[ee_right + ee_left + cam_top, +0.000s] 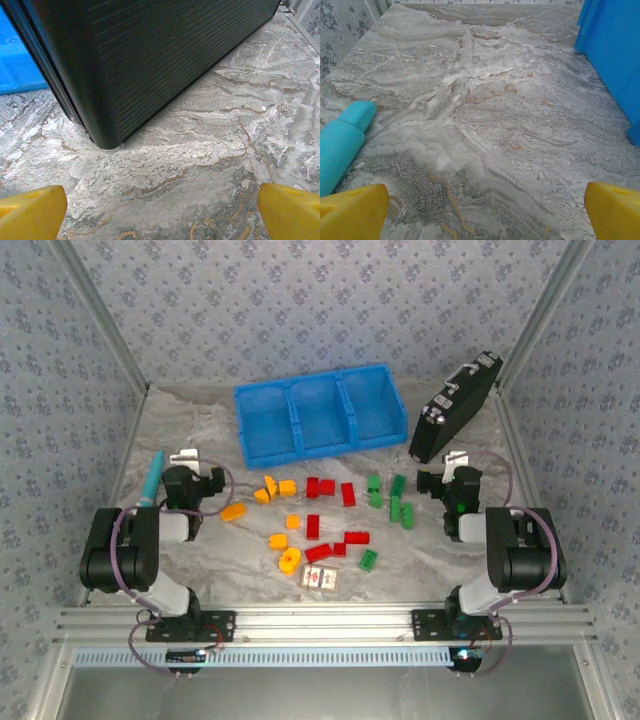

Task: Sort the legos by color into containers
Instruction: Pick up the lego from the middle-right of the table.

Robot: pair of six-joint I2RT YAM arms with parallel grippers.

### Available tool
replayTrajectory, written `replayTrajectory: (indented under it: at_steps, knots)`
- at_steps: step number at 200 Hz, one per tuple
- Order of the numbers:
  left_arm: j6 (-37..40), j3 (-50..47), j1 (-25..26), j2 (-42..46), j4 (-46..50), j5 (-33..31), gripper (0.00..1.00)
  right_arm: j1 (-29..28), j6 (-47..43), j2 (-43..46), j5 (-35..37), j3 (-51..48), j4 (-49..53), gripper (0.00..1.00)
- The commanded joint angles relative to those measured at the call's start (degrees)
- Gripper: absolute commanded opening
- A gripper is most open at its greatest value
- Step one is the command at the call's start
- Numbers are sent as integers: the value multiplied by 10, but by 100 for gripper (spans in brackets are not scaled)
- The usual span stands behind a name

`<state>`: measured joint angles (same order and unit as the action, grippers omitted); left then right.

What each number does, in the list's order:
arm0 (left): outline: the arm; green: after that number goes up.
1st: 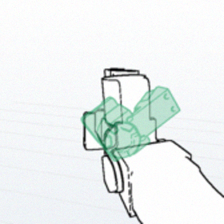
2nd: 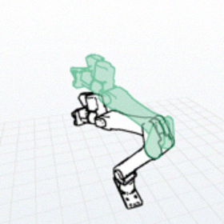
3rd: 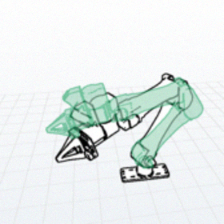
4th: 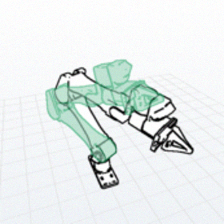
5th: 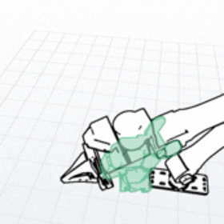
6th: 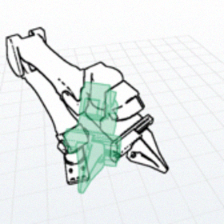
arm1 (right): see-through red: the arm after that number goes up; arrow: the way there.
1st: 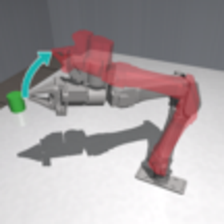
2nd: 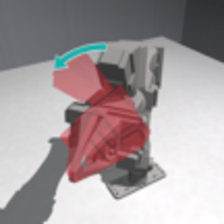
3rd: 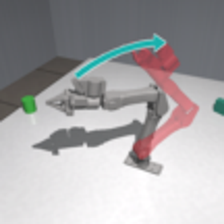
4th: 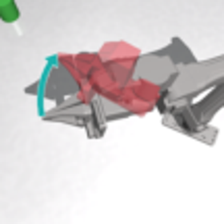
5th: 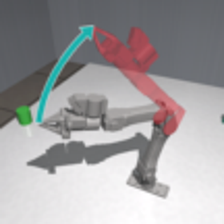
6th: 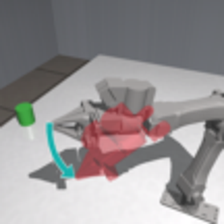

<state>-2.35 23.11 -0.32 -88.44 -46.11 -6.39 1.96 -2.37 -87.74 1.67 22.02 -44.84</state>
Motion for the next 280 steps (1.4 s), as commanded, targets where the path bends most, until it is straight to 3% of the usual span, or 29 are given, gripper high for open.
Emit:
replayTrajectory:
  at_steps: [1, 216, 233, 253, 280]
  knots:
    - [6, 4, 1, 5, -7, 10, 100, -2, 8, 5, -4, 7, -9, 100]
    - [6, 4, 1, 4, -7, 10, 100, -3, 8, 7, 5, 6, -12, 100]
    - [6, 4, 1, 4, -7, 10, 100, -11, 17, 53, 49, 28, 61, 100]
    - [6, 4, 1, 4, -7, 10, 100, -13, 41, 138, 55, 80, 237, 100]
    - [5, 4, 1, 4, -7, 11, 100, -14, 100, 239, -15, 108, 414, 100]
